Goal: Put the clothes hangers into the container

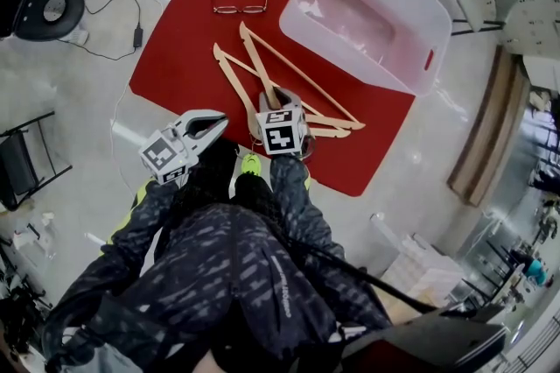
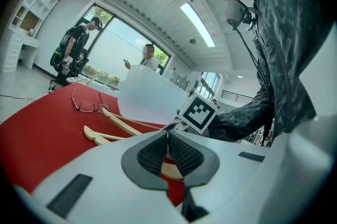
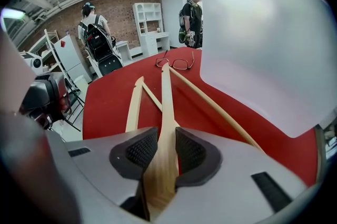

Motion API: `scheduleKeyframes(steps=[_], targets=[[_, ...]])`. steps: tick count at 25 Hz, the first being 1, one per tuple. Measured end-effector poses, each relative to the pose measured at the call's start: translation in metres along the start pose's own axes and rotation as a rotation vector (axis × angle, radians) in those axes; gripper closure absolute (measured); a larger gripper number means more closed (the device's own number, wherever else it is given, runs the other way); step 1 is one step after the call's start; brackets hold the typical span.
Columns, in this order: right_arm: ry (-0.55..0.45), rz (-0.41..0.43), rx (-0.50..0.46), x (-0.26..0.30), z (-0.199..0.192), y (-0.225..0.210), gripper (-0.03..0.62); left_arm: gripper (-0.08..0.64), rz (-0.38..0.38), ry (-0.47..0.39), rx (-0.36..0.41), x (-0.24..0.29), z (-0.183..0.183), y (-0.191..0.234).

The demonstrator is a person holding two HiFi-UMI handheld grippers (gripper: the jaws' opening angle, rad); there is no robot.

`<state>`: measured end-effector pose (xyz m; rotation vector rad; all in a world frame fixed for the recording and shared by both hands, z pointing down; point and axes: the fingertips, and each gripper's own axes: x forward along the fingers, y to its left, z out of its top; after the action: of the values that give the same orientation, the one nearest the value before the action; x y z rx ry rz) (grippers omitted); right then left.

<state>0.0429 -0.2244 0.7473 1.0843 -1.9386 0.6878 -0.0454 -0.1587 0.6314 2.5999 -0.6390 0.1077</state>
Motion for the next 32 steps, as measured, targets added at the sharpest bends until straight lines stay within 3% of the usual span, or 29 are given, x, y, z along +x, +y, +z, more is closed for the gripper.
scheduleKeyframes(steps=[10, 32], targets=[[-0.058, -0.039, -0.056, -0.029, 0.005, 0.0, 0.485, 0.548, -0.008, -0.01, 0.026, 0.006, 0.005, -0.025], [-0.315, -0.115, -0.128, -0.149, 0.023, -0.003, 0.489, 0.548, 0.017, -0.068, 0.141, 0.017, 0.037, -0.099]])
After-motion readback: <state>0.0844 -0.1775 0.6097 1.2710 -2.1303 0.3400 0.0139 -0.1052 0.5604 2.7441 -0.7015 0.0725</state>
